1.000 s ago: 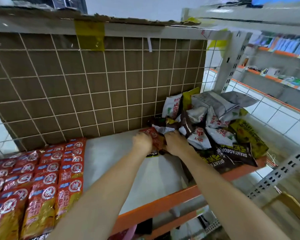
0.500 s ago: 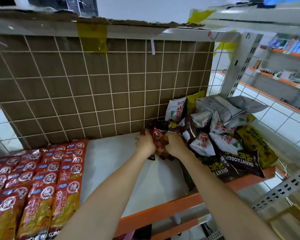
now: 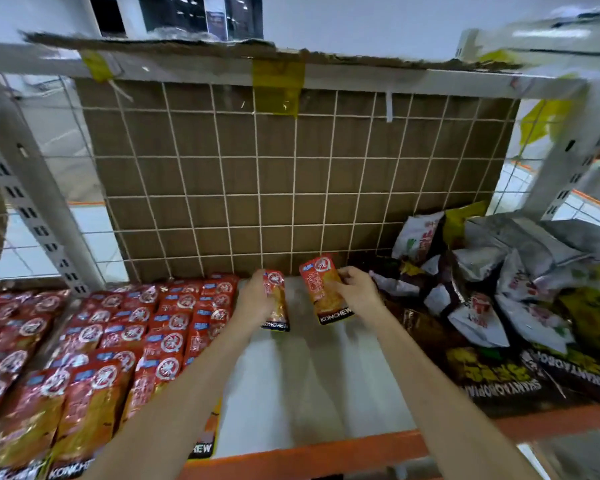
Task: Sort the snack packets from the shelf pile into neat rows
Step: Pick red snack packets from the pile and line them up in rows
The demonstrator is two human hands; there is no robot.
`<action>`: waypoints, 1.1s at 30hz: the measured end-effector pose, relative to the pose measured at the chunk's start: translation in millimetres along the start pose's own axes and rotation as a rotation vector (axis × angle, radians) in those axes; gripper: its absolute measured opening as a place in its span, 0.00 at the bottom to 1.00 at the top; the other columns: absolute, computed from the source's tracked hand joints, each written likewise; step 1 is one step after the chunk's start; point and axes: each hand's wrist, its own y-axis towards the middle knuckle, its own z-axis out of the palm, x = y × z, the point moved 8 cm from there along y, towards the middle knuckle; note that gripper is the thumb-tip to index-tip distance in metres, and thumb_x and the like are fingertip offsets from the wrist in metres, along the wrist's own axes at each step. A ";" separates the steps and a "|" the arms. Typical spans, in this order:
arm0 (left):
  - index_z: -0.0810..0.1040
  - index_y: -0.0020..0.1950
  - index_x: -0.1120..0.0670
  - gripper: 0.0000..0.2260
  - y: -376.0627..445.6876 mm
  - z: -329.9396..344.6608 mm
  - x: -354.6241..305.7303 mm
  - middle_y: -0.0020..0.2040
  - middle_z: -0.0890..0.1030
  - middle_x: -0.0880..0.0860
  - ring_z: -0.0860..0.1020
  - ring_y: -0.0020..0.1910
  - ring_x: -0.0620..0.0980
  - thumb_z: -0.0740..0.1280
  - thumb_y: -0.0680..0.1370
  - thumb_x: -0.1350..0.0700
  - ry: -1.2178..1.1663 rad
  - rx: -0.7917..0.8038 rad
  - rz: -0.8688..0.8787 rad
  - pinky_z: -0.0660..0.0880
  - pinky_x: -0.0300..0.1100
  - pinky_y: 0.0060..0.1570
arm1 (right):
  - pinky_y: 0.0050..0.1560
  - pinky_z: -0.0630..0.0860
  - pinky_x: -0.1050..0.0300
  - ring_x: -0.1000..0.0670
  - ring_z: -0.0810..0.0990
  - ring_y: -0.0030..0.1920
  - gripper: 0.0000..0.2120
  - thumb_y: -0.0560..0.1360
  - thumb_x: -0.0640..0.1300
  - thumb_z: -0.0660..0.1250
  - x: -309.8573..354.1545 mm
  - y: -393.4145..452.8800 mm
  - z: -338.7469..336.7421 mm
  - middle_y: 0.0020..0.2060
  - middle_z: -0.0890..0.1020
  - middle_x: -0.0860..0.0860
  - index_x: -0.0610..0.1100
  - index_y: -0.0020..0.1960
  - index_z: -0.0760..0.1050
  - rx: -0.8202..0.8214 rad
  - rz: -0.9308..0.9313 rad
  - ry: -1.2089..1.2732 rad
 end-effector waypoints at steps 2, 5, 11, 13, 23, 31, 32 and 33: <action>0.65 0.71 0.60 0.22 6.0 -8.0 11.8 0.64 0.74 0.61 0.72 0.63 0.59 0.64 0.78 0.60 0.078 0.008 -0.039 0.68 0.45 0.60 | 0.44 0.77 0.52 0.45 0.76 0.47 0.12 0.73 0.31 0.68 -9.2 7.5 28.8 0.50 0.79 0.39 0.36 0.56 0.73 0.011 0.065 0.000; 0.65 0.70 0.61 0.21 12.2 -13.3 20.3 0.63 0.73 0.62 0.71 0.63 0.60 0.64 0.78 0.57 0.220 0.039 -0.038 0.68 0.46 0.60 | 0.54 0.77 0.47 0.43 0.78 0.54 0.16 0.75 0.36 0.66 -17.1 11.0 58.9 0.59 0.78 0.40 0.39 0.62 0.70 0.019 0.127 -0.114; 0.71 0.65 0.58 0.19 12.7 -17.5 20.6 0.66 0.67 0.61 0.64 0.64 0.59 0.60 0.79 0.49 0.629 -0.038 0.152 0.60 0.47 0.65 | 0.65 0.68 0.51 0.42 0.70 0.66 0.24 0.76 0.43 0.65 4.6 1.1 78.0 0.64 0.72 0.42 0.46 0.70 0.65 0.076 -0.146 -0.510; 0.68 0.70 0.56 0.21 8.5 -12.3 18.6 0.71 0.62 0.59 0.60 0.69 0.58 0.58 0.80 0.47 0.654 -0.010 0.241 0.57 0.48 0.69 | 0.69 0.64 0.48 0.41 0.65 0.69 0.22 0.78 0.46 0.63 2.7 -2.1 85.7 0.67 0.68 0.43 0.47 0.71 0.66 0.127 -0.235 -0.671; 0.55 0.77 0.54 0.26 3.3 -6.5 34.2 0.75 0.59 0.57 0.55 0.75 0.56 0.49 0.82 0.42 0.793 0.094 0.207 0.50 0.49 0.73 | 0.68 0.61 0.47 0.42 0.59 0.69 0.25 0.82 0.54 0.52 1.2 -12.4 103.3 0.72 0.58 0.44 0.49 0.76 0.54 0.145 -0.308 -0.970; 0.52 0.77 0.56 0.26 -2.5 -6.1 31.6 0.77 0.55 0.58 0.51 0.76 0.57 0.47 0.83 0.45 0.793 0.118 0.200 0.47 0.49 0.73 | 0.69 0.59 0.49 0.42 0.59 0.70 0.26 0.81 0.56 0.51 -0.7 -14.2 107.0 0.74 0.57 0.44 0.51 0.77 0.53 0.077 -0.304 -1.022; 0.51 0.77 0.57 0.26 -5.5 -6.3 29.8 0.77 0.54 0.58 0.50 0.76 0.57 0.48 0.83 0.45 0.798 0.118 0.209 0.46 0.49 0.73 | 0.69 0.58 0.49 0.42 0.59 0.70 0.25 0.81 0.55 0.51 -1.0 -14.3 106.6 0.74 0.58 0.45 0.51 0.77 0.54 0.077 -0.300 -1.014; 0.51 0.77 0.57 0.26 -9.5 -7.1 28.2 0.77 0.53 0.58 0.49 0.76 0.57 0.49 0.83 0.46 0.800 0.120 0.221 0.45 0.50 0.74 | 0.69 0.58 0.49 0.42 0.59 0.70 0.25 0.81 0.55 0.52 -1.2 -14.4 106.2 0.73 0.58 0.45 0.52 0.77 0.54 0.078 -0.298 -1.006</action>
